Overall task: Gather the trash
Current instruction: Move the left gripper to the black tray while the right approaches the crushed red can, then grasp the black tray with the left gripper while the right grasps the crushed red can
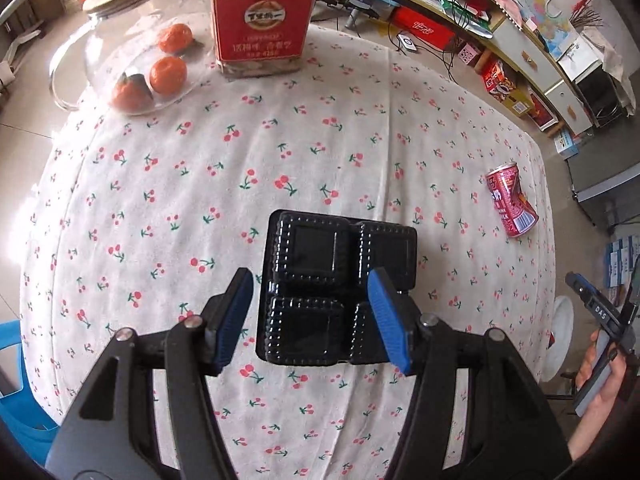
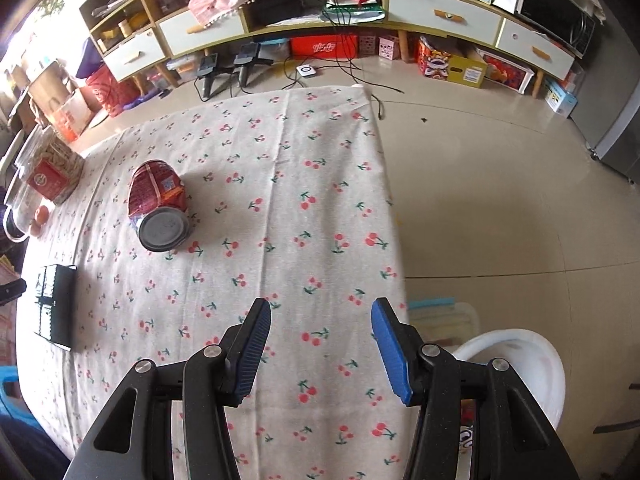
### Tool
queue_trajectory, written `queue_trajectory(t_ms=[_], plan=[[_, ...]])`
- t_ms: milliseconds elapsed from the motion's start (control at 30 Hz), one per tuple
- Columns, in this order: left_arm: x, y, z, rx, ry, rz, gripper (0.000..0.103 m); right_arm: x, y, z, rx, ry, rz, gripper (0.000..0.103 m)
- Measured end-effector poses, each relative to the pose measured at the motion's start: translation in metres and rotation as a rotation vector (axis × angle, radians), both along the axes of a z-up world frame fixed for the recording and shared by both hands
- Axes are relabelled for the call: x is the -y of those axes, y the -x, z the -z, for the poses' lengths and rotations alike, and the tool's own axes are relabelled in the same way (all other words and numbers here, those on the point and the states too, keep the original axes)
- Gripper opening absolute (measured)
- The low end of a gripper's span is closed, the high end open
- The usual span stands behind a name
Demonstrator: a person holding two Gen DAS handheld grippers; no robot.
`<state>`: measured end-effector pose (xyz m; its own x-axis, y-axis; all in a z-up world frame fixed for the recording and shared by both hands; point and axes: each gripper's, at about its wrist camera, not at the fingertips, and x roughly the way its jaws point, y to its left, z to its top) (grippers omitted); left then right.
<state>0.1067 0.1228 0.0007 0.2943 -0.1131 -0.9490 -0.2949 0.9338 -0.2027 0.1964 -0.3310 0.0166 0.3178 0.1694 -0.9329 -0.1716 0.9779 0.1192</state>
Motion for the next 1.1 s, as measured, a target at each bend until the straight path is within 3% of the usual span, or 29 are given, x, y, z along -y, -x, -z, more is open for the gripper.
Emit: queue_trajectory(t_ms=[400, 1100], plan=[[0.015, -0.003, 0.026, -0.062, -0.051, 0.102, 0.061, -0.079, -0.009, 0.002, 0.054, -0.047, -0.144, 0.054], [0.025, -0.018, 0.029, -0.027, -0.034, 0.142, 0.061, -0.171, -0.016, 0.017, 0.219, 0.094, -0.385, 0.055]])
